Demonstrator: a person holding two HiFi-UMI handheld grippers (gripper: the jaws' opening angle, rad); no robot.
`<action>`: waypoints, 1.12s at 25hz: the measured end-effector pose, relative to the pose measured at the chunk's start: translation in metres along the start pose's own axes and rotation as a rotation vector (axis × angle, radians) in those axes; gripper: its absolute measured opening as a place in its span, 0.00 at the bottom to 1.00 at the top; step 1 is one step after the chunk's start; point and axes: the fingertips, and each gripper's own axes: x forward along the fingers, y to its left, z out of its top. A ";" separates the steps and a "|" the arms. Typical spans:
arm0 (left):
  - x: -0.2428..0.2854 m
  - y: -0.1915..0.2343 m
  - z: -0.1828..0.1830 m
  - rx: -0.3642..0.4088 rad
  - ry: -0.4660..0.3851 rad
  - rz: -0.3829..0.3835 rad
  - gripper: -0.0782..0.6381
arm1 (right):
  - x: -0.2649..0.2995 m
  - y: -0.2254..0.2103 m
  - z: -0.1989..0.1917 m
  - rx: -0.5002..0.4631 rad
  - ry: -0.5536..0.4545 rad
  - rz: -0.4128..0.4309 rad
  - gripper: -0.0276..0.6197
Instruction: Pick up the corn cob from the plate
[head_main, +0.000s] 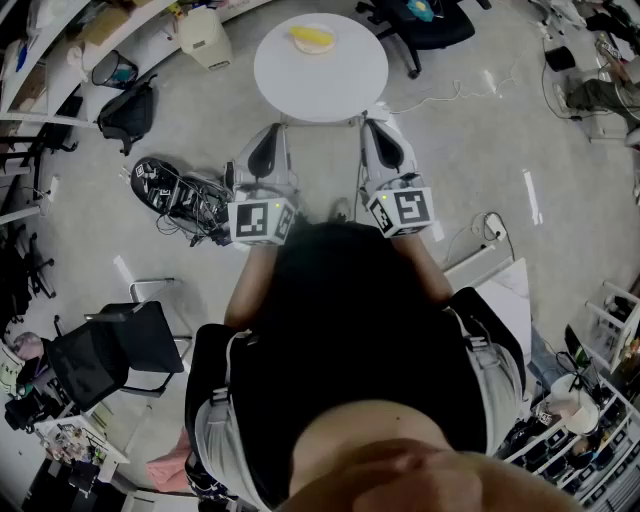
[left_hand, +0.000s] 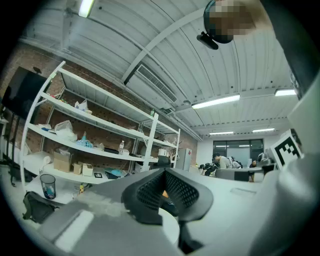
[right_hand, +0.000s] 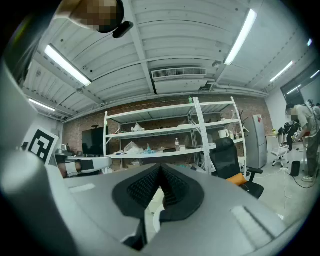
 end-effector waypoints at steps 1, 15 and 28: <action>0.000 0.000 0.000 -0.001 0.000 0.001 0.11 | 0.000 0.001 0.002 0.001 0.000 0.005 0.05; -0.004 0.005 0.000 -0.002 -0.001 -0.005 0.11 | 0.001 0.006 -0.003 -0.007 0.010 0.000 0.05; -0.015 0.028 -0.002 -0.017 0.002 -0.018 0.11 | 0.008 0.026 -0.007 0.027 -0.005 -0.020 0.05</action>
